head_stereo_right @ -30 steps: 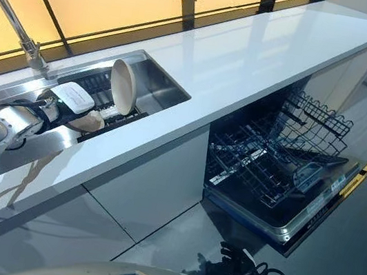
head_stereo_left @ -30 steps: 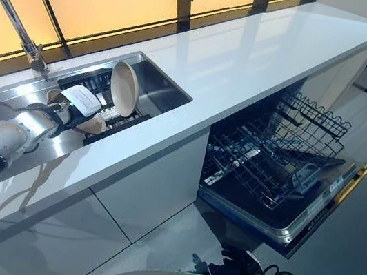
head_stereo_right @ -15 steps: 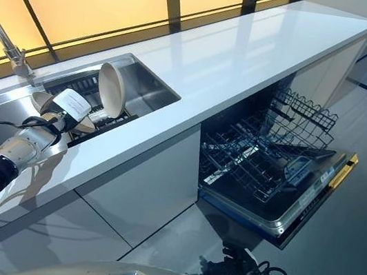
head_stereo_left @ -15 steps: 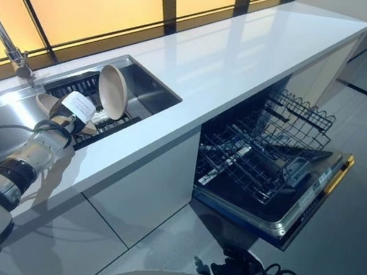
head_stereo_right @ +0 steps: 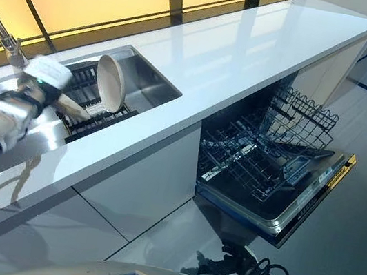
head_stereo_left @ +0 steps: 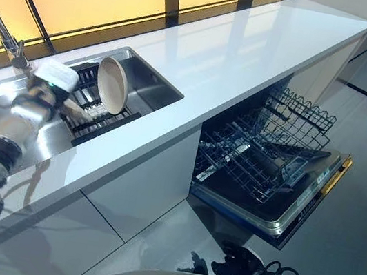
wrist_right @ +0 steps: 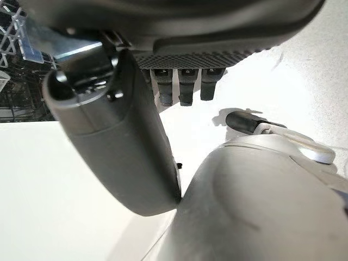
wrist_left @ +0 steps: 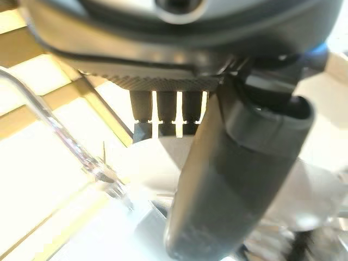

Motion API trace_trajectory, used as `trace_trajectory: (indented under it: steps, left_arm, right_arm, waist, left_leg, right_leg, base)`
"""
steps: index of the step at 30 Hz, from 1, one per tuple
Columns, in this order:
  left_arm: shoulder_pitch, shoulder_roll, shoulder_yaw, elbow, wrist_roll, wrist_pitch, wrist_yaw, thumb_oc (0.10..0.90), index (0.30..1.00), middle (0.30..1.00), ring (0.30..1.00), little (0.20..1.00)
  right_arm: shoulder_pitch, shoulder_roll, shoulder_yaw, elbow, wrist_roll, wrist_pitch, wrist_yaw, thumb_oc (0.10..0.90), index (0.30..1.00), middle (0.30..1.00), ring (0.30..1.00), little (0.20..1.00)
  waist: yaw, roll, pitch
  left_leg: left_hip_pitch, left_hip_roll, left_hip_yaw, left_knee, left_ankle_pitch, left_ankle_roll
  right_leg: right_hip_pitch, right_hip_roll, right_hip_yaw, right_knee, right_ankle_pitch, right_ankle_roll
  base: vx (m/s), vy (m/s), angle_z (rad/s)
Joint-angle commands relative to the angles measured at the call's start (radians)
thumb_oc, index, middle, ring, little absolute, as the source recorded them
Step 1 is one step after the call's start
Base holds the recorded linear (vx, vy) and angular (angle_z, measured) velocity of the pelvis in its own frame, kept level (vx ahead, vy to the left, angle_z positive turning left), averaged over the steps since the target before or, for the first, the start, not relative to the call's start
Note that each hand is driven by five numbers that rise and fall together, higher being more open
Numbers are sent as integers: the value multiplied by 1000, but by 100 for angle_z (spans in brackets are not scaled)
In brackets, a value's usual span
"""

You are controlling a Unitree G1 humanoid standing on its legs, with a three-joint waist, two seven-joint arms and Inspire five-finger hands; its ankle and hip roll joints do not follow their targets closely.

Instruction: Pick up plates and place into dishwasher.

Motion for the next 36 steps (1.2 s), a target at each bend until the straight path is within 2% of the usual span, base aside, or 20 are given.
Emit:
trace_trajectory:
  steps: [1,5,6,7,8,10,13,14,15,16,18,19,21,24,27,30,33,36]
  left_arm:
    - [-248,156,86,-76,-133,34,88,100,300,300,300,200]
    - [-202,191,172,-192,-212,19,105,100,300,300,300,200]
    - [-158,194,221,-258,-239,13,123,100,300,300,300,200]
    - [-129,197,247,-285,-264,8,139,100,300,300,300,200]
    - [-94,196,286,-327,-275,3,152,100,300,300,300,200]
    - [-53,192,328,-363,-290,-12,174,100,300,300,300,200]
    - [74,168,444,-483,-355,-43,233,100,300,300,300,200]
    - [133,133,499,-542,-382,-76,265,100,300,300,300,200]
    - [166,124,529,-560,-391,-87,270,100,300,300,300,200]
    - [228,92,584,-617,-450,-123,289,100,300,300,300,200]
    - [295,40,643,-689,-482,-148,282,100,300,300,300,200]
    - [313,24,654,-708,-491,-156,284,100,300,300,300,200]
    - [374,-38,693,-793,-549,-179,262,100,300,300,300,200]
    - [402,-81,698,-864,-608,-203,223,100,300,300,300,200]
    - [393,-95,688,-887,-642,-236,189,100,300,300,300,200]
    - [385,-92,682,-904,-687,-261,141,100,300,300,300,200]
    - [377,-92,672,-937,-732,-270,95,100,300,300,300,200]
    - [368,-83,658,-959,-753,-274,63,100,300,300,300,200]
  right_arm:
    - [-43,-38,27,-156,83,-73,19,800,900,900,900,900]
    - [-20,-30,34,-349,144,-55,2,800,900,900,900,900]
    - [-11,-21,29,-450,182,-52,-10,800,900,900,900,900]
    - [-7,-20,28,-487,199,-72,-9,800,900,900,900,900]
    - [-1,-15,26,-553,207,-56,-25,800,900,900,900,900]
    - [5,-14,26,-604,229,-70,-42,800,900,900,900,900]
    - [14,-9,0,-780,211,-121,-177,800,900,900,900,900]
    - [10,-3,-19,-849,180,-164,-273,800,900,900,900,900]
    - [8,-7,-25,-881,162,-162,-307,800,900,900,900,900]
    - [0,-5,-52,-958,75,-204,-459,800,900,900,900,900]
    - [-15,-5,-92,-1072,-22,-198,-645,800,900,900,900,900]
    - [-22,-2,-110,-1104,-50,-193,-688,800,900,900,900,900]
    - [-52,-12,-161,-1224,-207,-222,-849,800,900,900,900,900]
    - [-116,-62,-180,-1325,-373,-269,-947,800,900,900,900,900]
    - [-185,-126,-176,-1382,-469,-281,-966,800,900,900,900,900]
    - [-224,-167,-163,-1416,-476,-285,-911,800,900,900,900,900]
    - [-250,-216,-125,-1464,-482,-274,-771,800,900,900,900,900]
    - [-268,-263,-88,-1488,-436,-234,-640,800,900,900,900,900]
  waist:
    - [5,37,-4]
    - [15,30,-6]
    - [21,25,-7]
    - [22,25,-7]
    - [23,23,-8]
    - [24,22,-9]
    - [29,17,-10]
    - [37,14,-9]
    - [35,16,-9]
    - [37,18,-7]
    - [39,21,-5]
    - [39,21,-5]
    - [44,26,-3]
    - [60,28,-2]
    - [77,23,-5]
    - [87,16,-13]
    - [94,9,-16]
    - [97,1,-21]
  left_leg:
    - [-13,-114,13,17,-119,81]
    - [-15,-114,3,16,-117,79]
    - [-16,-113,1,15,-117,77]
    - [-17,-112,-1,14,-116,76]
    - [-16,-112,-2,13,-116,76]
    - [-17,-111,-3,13,-116,76]
    - [-19,-108,-4,11,-115,74]
    - [-20,-107,-8,11,-113,75]
    - [-19,-107,-8,10,-114,75]
    - [-20,-106,-8,10,-115,76]
    - [-19,-106,-8,9,-116,80]
    - [-18,-105,-7,8,-117,81]
    - [-15,-104,-7,7,-122,84]
    - [-13,-106,-11,9,-124,86]
    - [-20,-109,-13,11,-114,83]
    - [-18,-110,-18,12,-121,80]
    - [-21,-111,-21,14,-118,77]
    - [-25,-112,-22,15,-115,75]
  right_leg:
    - [20,32,-9,50,-117,48]
    - [22,28,-19,46,-117,48]
    - [22,27,-24,43,-117,48]
    - [23,26,-26,41,-117,47]
    - [23,25,-29,42,-118,47]
    - [23,25,-32,41,-118,47]
    - [22,23,-37,42,-119,46]
    - [20,23,-37,44,-120,45]
    - [20,23,-37,44,-121,45]
    - [19,23,-35,46,-122,45]
    - [17,24,-29,49,-125,44]
    - [17,25,-29,51,-126,44]
    - [17,26,-26,54,-130,44]
    - [19,25,-27,56,-132,43]
    - [16,24,-32,54,-122,43]
    - [24,23,-37,51,-130,46]
    - [25,20,-42,51,-131,48]
    - [23,18,-47,51,-130,49]
  base:
    - [-40,-19,13]
    - [-40,-21,8]
    - [-40,-20,14]
    - [-43,-20,13]
    - [-26,-12,7]
    - [-24,-14,5]
    - [-23,-14,9]
    - [-16,-6,5]
    - [-27,2,3]
    - [-24,11,3]
    - [-18,10,2]
    - [0,0,0]
    - [0,0,0]
    - [0,0,0]
    - [-18,1,-1]
    - [-15,-1,-1]
    - [2,-3,3]
    - [-6,-2,2]
